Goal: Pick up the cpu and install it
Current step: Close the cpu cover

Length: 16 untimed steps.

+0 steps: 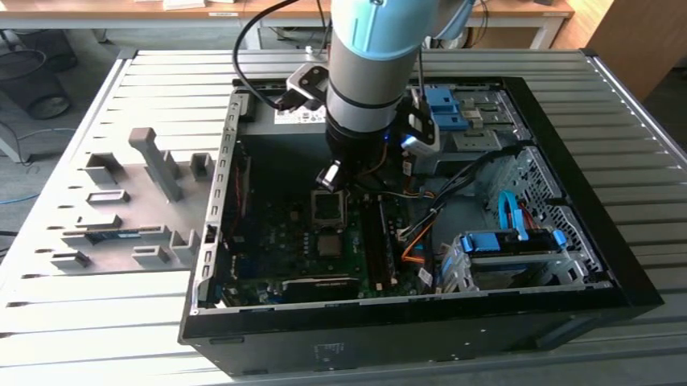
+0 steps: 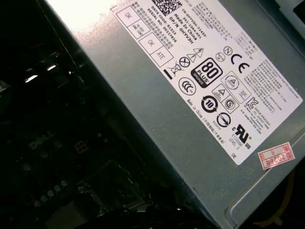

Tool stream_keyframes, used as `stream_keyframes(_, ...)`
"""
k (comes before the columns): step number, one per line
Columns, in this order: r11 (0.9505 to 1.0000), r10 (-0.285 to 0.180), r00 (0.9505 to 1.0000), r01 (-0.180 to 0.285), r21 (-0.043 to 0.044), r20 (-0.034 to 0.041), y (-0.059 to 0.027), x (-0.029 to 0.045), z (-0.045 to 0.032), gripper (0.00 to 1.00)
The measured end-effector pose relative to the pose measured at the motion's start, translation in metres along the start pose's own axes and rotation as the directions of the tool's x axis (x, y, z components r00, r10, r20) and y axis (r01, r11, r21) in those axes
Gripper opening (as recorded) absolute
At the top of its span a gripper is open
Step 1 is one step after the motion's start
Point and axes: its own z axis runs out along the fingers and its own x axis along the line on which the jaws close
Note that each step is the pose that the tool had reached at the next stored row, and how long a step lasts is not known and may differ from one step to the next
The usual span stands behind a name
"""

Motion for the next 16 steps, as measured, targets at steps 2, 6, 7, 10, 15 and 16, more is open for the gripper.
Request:
stream_keyframes(2, 1.0, -0.003, 1.0, 0.003, -0.0008, 0.0, 0.0, 0.0002, -0.001, 0.1)
stream_keyframes(6, 1.0, -0.009, 1.0, 0.009, -0.0025, 0.0003, 0.0002, 0.0004, -0.0038, 0.1)
stream_keyframes(7, 0.9999, -0.01, 1.0, 0.01, -0.003, 0.0006, 0.0002, 0.0005, -0.0041, 0.1)
stream_keyframes(10, 0.9999, -0.012, 0.9999, 0.012, -0.004, 0.0007, 0.0001, 0.0008, -0.0049, 0.1)
stream_keyframes(15, 0.9999, -0.015, 0.9999, 0.015, -0.005, 0.0008, -0.0023, 0.0037, -0.0058, 0.1)
stream_keyframes(16, 0.9999, -0.016, 0.9999, 0.016, -0.0051, 0.0009, -0.003, 0.0047, -0.0061, 0.1)
